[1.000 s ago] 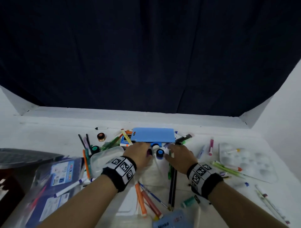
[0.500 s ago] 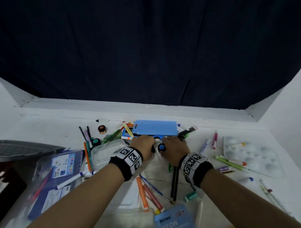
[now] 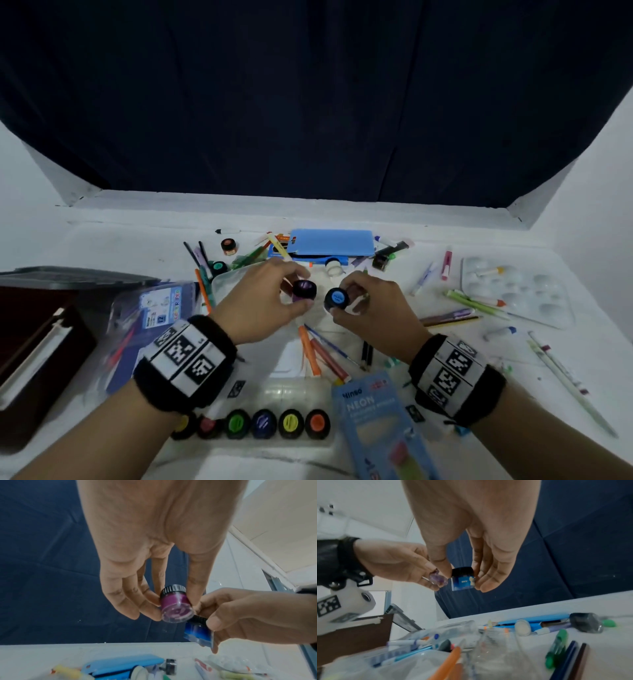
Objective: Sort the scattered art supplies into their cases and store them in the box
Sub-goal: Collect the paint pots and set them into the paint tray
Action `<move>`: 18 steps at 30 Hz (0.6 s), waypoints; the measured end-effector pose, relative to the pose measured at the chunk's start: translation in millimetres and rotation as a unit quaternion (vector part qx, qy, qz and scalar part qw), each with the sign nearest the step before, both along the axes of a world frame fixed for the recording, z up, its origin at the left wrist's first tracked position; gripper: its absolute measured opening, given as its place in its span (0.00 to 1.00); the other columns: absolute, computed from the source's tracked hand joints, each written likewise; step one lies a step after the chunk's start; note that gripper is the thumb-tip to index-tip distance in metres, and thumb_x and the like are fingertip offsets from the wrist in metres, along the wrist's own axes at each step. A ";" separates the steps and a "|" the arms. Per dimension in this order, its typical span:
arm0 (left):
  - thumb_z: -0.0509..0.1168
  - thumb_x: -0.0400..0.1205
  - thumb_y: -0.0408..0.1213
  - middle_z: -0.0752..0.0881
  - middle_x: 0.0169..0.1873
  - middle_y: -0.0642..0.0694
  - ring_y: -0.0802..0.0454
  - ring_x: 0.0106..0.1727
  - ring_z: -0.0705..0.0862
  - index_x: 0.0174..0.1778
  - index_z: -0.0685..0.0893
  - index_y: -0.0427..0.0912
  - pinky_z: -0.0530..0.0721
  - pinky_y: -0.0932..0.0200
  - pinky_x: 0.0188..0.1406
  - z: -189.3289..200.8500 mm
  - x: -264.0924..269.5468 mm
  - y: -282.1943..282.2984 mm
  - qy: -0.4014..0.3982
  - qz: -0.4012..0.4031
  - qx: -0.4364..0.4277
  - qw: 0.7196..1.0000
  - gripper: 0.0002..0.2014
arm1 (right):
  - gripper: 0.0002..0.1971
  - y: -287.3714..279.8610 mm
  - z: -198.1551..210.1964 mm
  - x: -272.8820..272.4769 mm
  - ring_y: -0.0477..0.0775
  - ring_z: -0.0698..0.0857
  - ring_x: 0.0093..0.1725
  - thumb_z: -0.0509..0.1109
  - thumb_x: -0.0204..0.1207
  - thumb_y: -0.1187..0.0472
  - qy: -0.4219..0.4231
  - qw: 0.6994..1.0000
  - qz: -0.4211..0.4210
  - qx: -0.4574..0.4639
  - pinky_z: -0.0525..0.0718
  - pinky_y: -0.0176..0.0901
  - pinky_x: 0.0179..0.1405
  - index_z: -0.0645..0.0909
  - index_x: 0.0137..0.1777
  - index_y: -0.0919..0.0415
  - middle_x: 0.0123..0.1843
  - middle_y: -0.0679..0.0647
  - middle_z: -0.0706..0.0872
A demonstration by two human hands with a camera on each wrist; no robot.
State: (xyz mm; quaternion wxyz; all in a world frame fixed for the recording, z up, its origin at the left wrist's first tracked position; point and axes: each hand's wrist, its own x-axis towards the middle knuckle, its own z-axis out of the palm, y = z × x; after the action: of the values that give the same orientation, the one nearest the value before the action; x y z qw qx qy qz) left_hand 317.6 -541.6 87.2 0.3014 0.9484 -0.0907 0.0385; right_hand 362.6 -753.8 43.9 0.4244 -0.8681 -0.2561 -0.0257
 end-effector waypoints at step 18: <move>0.76 0.76 0.44 0.83 0.53 0.51 0.51 0.55 0.82 0.56 0.86 0.53 0.80 0.52 0.59 -59.7 -76.8 -6.6 0.119 -0.041 0.126 0.984 0.14 | 0.11 4.1 -36.5 -69.3 0.45 0.78 0.51 0.76 0.72 0.57 0.044 0.964 0.196 -0.176 0.76 0.35 0.50 0.88 0.54 0.54 0.51 0.50 0.81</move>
State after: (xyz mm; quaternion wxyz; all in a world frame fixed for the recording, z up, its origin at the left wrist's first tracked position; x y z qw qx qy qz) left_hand 240.8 -548.2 27.5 0.1895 0.9721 -0.0971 -0.0987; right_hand 293.2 -749.7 7.4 0.2728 -0.8621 -0.4029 0.1414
